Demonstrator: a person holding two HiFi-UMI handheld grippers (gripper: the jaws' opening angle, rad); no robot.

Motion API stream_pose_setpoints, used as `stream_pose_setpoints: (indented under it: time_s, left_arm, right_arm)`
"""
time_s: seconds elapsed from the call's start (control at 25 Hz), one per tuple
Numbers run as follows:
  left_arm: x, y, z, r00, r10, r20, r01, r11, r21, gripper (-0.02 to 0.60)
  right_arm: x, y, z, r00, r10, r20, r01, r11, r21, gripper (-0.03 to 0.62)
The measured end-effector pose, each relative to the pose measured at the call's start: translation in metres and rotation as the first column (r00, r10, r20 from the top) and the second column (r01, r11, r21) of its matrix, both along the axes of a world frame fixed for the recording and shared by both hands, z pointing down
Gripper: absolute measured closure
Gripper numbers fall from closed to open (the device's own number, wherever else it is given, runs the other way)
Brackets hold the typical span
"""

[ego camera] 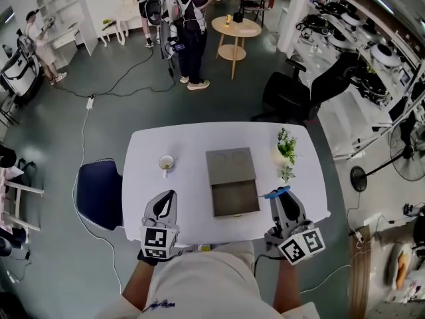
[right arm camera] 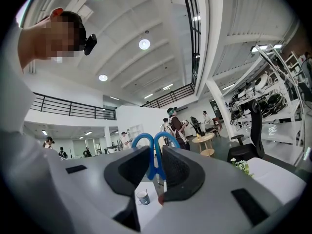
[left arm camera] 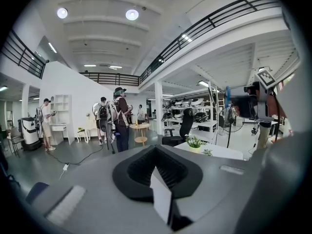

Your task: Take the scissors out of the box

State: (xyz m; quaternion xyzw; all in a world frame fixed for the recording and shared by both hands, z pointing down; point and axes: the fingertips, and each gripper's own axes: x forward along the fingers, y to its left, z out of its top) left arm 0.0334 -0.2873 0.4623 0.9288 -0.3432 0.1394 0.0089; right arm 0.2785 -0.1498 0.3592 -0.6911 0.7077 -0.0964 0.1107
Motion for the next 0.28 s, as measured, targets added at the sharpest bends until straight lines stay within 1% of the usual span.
stream_pose_setpoints:
  time_s: [0.12,0.28]
  left_arm:
    - [-0.0003,0.0016,0.0054,1.000,-0.002,0.005,0.002,1.000,-0.013,0.578]
    - [0.0003,-0.0005,0.0003,1.000,-0.004,-0.017,0.004,1.000,0.001,0.578]
  right_arm:
    - [0.0003,-0.0002,0.0011,1.000,-0.002,-0.006,0.002,1.000,-0.003,0.507]
    - [-0.0019,-0.0013,0.0013,1.000,-0.002,-0.011,0.002,1.000,-0.007,0.507]
